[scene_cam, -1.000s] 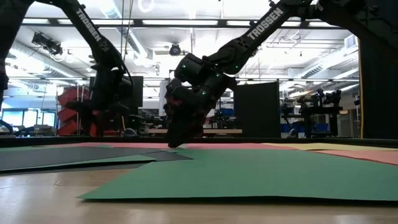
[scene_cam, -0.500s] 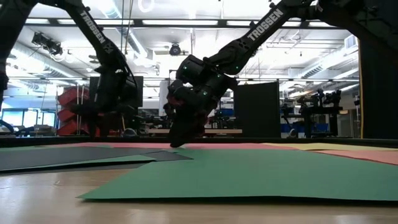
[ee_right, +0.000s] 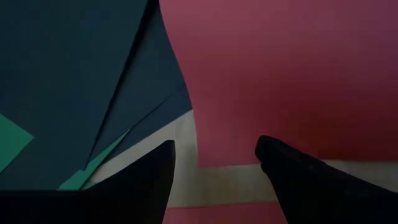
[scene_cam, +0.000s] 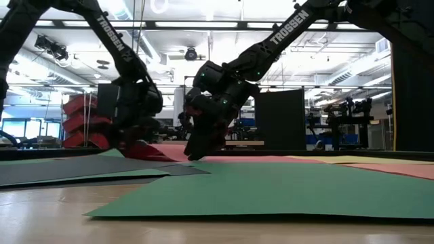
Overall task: Organize paper
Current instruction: Stack the pink colored paper on top of the pink colored papers
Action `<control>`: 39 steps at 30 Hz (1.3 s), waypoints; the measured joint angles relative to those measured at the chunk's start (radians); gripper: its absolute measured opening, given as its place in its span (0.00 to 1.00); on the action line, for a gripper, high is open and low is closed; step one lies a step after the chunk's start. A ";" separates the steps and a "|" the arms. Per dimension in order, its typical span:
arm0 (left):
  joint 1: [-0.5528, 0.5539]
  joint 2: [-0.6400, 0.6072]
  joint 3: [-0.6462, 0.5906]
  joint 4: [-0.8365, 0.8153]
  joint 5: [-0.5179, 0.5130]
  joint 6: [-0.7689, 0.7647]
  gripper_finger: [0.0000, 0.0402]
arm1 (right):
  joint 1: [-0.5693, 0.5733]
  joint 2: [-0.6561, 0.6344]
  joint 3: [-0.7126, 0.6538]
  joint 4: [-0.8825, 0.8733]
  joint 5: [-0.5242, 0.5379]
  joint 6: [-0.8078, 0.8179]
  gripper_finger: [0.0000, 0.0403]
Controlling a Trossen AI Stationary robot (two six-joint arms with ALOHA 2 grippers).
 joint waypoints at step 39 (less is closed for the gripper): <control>-0.047 0.001 0.009 0.092 0.013 0.115 0.39 | 0.001 0.002 -0.002 0.301 0.030 0.112 0.61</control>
